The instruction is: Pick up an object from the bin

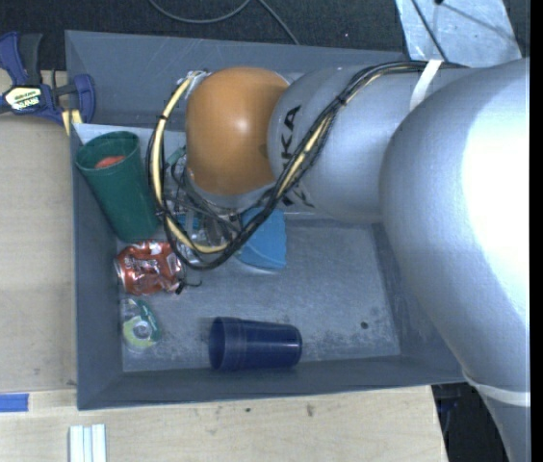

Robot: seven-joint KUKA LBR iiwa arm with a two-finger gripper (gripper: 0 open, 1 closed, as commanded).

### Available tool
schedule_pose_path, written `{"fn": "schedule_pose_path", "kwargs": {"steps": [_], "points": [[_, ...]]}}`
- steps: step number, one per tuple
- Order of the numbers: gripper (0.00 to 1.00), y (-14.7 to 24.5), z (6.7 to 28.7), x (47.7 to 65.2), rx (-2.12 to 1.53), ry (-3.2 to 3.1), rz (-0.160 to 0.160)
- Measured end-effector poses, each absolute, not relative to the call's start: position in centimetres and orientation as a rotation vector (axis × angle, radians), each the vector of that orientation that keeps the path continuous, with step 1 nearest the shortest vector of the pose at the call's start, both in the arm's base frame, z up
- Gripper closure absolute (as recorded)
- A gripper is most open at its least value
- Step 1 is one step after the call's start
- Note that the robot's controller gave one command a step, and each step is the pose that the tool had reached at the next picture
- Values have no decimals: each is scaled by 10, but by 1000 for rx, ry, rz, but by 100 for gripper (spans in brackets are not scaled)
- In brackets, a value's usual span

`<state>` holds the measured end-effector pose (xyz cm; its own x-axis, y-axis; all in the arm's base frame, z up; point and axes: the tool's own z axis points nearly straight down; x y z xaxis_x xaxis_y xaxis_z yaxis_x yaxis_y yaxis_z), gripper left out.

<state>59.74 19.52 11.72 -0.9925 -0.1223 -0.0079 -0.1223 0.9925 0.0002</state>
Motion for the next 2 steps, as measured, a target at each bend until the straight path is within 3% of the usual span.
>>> {"fn": "schedule_pose_path", "kwargs": {"steps": [1, 2], "points": [[0, 204, 83, 582, -373, 3121, -14], [0, 225, 71, 573, -311, 3130, -7]]}}
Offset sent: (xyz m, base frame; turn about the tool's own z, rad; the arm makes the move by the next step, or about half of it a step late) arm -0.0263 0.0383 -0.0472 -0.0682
